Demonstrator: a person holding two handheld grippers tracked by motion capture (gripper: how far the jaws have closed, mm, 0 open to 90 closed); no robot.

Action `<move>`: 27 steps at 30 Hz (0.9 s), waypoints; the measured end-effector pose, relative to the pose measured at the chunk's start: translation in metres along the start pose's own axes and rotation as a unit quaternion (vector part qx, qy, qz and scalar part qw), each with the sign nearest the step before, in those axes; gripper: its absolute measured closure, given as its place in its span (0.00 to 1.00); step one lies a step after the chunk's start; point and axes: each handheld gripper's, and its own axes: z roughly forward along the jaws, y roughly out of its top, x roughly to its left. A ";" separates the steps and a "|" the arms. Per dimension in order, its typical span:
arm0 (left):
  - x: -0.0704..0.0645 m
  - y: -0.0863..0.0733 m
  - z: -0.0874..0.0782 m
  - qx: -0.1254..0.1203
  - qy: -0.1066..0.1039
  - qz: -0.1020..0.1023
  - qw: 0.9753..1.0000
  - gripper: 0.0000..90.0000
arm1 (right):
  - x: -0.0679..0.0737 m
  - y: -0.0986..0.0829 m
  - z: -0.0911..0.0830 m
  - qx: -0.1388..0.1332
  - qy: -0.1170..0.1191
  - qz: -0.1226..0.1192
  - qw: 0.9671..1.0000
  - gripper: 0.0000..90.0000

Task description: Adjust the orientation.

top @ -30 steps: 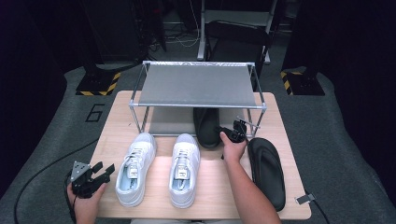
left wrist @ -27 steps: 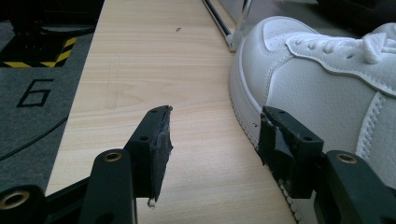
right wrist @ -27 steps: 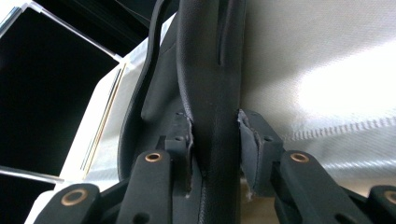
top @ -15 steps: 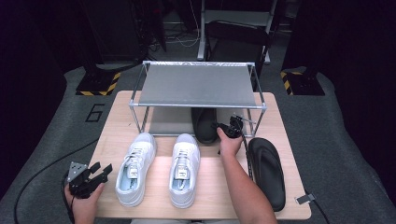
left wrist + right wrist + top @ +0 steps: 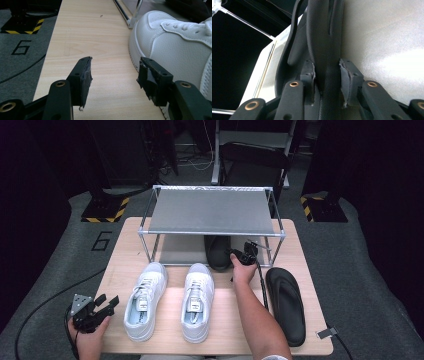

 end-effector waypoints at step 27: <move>-0.003 -0.003 0.004 0.001 -0.001 0.003 1.000 0.48 | 0.004 -0.001 0.003 -0.020 -0.031 -0.032 0.999 0.63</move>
